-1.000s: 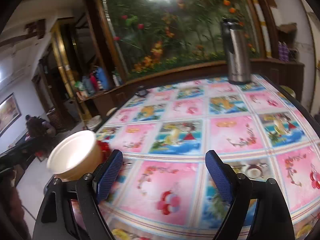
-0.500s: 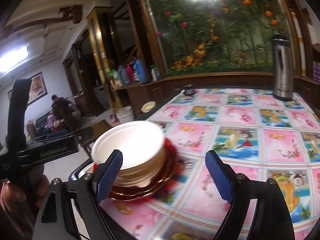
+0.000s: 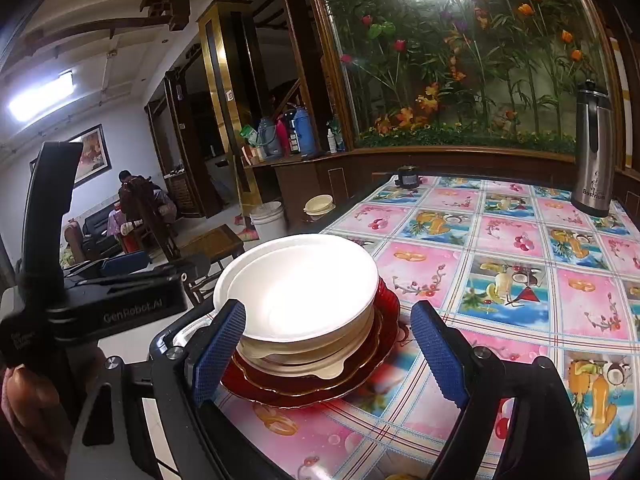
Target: Organize plates and bowls
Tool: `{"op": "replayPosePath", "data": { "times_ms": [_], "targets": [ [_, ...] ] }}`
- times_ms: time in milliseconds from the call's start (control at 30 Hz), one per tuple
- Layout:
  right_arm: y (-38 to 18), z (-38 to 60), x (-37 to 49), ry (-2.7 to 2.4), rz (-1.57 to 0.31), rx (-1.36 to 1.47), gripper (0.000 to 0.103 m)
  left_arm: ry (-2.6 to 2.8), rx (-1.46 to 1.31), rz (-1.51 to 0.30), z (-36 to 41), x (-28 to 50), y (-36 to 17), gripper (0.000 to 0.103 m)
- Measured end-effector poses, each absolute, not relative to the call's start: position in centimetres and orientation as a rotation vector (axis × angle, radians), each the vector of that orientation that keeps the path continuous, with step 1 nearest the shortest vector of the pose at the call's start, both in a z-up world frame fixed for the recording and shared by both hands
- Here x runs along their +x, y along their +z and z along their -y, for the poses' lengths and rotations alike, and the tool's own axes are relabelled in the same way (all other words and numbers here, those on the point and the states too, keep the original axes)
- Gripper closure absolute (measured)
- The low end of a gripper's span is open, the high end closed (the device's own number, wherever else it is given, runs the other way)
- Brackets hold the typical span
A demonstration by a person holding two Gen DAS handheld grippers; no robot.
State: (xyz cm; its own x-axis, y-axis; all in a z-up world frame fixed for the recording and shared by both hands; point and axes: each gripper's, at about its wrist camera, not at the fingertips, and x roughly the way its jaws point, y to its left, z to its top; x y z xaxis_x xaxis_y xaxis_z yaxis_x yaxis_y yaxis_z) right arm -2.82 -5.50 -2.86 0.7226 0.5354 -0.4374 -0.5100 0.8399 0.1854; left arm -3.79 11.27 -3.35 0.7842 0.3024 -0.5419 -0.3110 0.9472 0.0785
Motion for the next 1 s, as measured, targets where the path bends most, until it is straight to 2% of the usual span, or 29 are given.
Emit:
{"op": "replayPosePath", "data": {
  "times_ms": [700,1000],
  "targets": [
    [-4.6,4.9,-3.0,0.602,-0.54,0.077,0.017,0.471,0.003,-0.632,-13.2,-5.5,-6.2,0.015],
    [-5.0,5.3,-2.7,0.555,-0.552,0.088,0.017,0.506,0.01,-0.707,-12.8,-4.7,-7.2,0.015]
  ]
}}
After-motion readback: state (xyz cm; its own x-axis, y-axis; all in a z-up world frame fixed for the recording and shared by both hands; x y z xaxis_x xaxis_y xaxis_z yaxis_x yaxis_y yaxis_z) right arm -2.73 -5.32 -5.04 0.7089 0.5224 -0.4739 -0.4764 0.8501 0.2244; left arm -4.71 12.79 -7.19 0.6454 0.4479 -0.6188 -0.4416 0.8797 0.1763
